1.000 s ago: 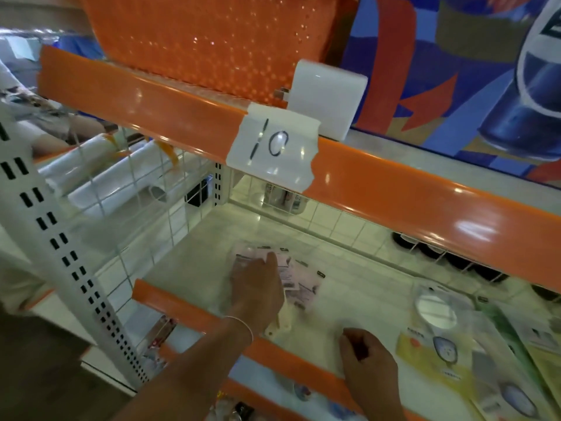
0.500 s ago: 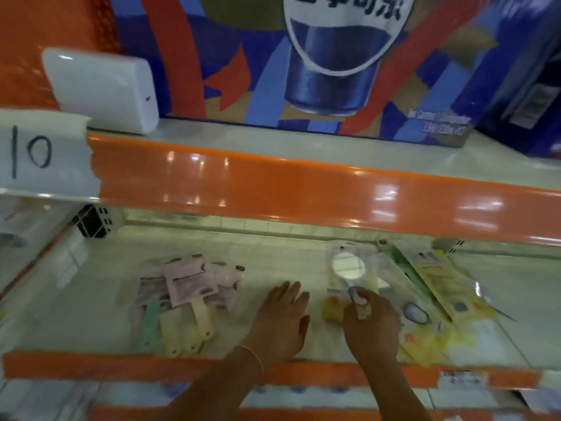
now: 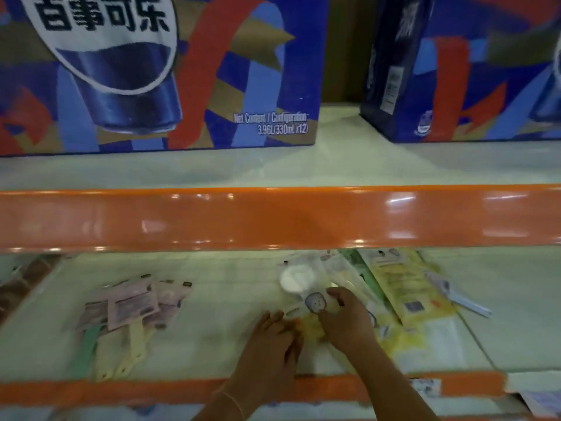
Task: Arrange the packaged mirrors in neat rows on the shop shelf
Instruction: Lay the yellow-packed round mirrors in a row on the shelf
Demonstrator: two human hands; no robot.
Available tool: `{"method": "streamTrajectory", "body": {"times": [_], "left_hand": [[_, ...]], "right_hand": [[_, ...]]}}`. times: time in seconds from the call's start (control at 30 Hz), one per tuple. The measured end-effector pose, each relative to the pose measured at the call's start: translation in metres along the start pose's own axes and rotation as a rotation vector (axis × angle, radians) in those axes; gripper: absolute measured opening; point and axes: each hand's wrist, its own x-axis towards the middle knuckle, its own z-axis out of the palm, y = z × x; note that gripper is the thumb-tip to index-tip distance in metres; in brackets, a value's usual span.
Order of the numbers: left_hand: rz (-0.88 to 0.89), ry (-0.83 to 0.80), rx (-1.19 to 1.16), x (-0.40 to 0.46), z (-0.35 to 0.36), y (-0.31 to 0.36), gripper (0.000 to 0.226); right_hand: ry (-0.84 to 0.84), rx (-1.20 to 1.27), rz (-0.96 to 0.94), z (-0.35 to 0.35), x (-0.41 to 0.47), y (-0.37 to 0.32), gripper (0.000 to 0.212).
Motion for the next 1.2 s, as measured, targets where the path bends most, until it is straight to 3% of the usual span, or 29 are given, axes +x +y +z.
{"method": "streamTrajectory", "body": {"times": [0.13,0.23,0.33,0.47,0.53,0.7,0.8,0.87,0.97,1.1,1.2], "left_hand": [[-0.278,0.175,-0.223,0.02,-0.004,0.025,0.032],[-0.692,0.157,-0.368,0.047,-0.009,0.047,0.038],[-1.064,0.145,-0.785,0.076,-0.011,0.067,0.037],[-1.235,0.11,-1.343,0.102,-0.01,0.092,0.019],[-1.252,0.02,-1.41,0.109,-0.005,0.105,0.021],[-1.19,-0.221,-1.256,0.129,0.007,0.14,0.035],[-1.151,-0.302,-1.356,0.143,0.02,0.156,0.033],[-1.107,-0.293,-1.396,0.151,0.03,0.167,0.031],[-0.985,-0.233,-1.295,0.161,0.044,0.185,0.028],[-0.788,-0.23,-0.981,0.172,0.058,0.209,0.023],[-0.647,-0.297,-0.854,0.18,0.063,0.219,0.013]], "right_hand": [[-0.177,0.311,0.03,-0.033,0.002,0.008,0.028],[-0.249,0.422,0.028,-0.06,0.001,0.018,0.035],[-0.321,0.493,-0.035,-0.088,0.0,0.032,0.047],[-0.409,0.669,-0.027,-0.117,0.003,0.058,0.049],[-0.425,0.805,-0.023,-0.129,0.006,0.072,0.047],[-0.4,1.112,0.056,-0.155,0.009,0.104,0.047],[-0.333,1.166,0.086,-0.173,0.011,0.125,0.068],[-0.203,1.049,0.093,-0.186,0.013,0.138,0.052],[-0.009,0.637,0.047,-0.203,0.011,0.148,0.032],[0.047,0.553,0.047,-0.206,0.013,0.16,0.045],[0.221,0.42,0.076,-0.207,0.019,0.169,0.039]]}}
